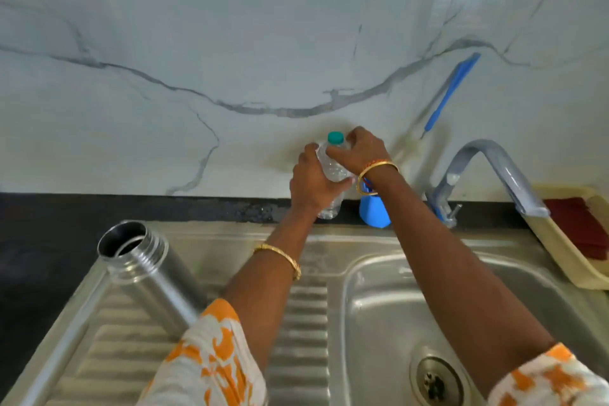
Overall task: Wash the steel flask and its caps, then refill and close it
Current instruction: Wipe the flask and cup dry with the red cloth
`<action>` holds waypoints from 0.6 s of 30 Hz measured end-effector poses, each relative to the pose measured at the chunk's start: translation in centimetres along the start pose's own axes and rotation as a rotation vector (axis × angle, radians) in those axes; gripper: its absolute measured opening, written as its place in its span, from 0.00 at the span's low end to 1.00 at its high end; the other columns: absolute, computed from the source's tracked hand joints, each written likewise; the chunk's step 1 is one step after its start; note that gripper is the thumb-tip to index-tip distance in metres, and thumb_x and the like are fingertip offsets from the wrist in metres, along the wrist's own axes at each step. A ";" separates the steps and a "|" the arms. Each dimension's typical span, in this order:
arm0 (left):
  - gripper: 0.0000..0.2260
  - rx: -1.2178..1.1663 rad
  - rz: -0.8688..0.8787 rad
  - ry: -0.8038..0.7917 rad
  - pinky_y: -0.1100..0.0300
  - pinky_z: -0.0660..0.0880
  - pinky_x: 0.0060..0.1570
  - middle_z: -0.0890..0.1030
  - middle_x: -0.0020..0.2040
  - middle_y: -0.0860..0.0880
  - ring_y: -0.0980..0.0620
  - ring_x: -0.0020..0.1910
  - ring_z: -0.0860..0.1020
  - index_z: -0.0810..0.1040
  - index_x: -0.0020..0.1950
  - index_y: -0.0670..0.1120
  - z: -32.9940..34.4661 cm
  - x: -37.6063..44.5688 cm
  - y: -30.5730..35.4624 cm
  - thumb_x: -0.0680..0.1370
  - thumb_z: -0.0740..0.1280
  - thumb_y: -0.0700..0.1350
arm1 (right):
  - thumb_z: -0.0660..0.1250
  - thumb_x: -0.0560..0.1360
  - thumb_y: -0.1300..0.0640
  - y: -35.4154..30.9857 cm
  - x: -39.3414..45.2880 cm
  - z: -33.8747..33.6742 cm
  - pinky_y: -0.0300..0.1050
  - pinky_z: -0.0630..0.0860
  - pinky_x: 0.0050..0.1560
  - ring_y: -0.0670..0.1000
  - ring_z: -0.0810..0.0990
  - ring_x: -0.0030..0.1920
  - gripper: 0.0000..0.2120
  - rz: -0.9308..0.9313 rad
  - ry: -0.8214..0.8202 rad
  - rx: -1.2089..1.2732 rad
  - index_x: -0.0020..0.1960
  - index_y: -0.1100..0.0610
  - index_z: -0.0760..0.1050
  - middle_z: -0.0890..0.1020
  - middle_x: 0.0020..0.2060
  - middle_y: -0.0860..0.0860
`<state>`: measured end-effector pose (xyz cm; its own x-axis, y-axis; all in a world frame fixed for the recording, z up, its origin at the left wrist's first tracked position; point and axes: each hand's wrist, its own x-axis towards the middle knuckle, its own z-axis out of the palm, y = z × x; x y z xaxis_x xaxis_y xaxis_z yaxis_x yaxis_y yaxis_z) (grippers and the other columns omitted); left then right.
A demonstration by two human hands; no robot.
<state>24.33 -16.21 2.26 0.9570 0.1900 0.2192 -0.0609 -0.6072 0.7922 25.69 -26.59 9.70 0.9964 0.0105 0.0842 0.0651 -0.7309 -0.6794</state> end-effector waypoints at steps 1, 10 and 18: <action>0.39 -0.034 -0.007 0.051 0.47 0.77 0.52 0.75 0.61 0.45 0.44 0.57 0.78 0.65 0.68 0.45 0.6 0.2 0.1 0.63 0.78 0.56 | 0.70 0.70 0.46 0.1 0.4 0.4 0.43 0.69 0.48 0.56 0.76 0.55 0.25 0.008 -0.009 0.015 0.61 0.60 0.71 0.77 0.56 0.57; 0.35 -0.172 -0.045 0.282 0.47 0.80 0.48 0.76 0.60 0.46 0.47 0.54 0.79 0.68 0.65 0.44 3.9 0.1 -1.3 0.65 0.77 0.55 | 0.73 0.69 0.46 1.0 1.2 2.5 0.45 0.72 0.47 0.55 0.76 0.50 0.27 -0.076 -0.021 0.084 0.60 0.58 0.67 0.78 0.51 0.55; 0.30 -0.082 -0.082 0.264 0.53 0.76 0.48 0.77 0.57 0.46 0.47 0.53 0.79 0.71 0.62 0.44 3.5 0.2 -1.0 0.66 0.78 0.54 | 0.74 0.69 0.47 1.0 1.3 2.2 0.41 0.68 0.45 0.51 0.73 0.46 0.26 -0.077 -0.020 0.089 0.60 0.57 0.69 0.75 0.47 0.51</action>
<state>25.57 -18.28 -0.52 0.8535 0.4363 0.2849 -0.0199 -0.5191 0.8545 27.13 -25.81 7.50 0.9891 0.0781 0.1246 0.1448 -0.6643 -0.7333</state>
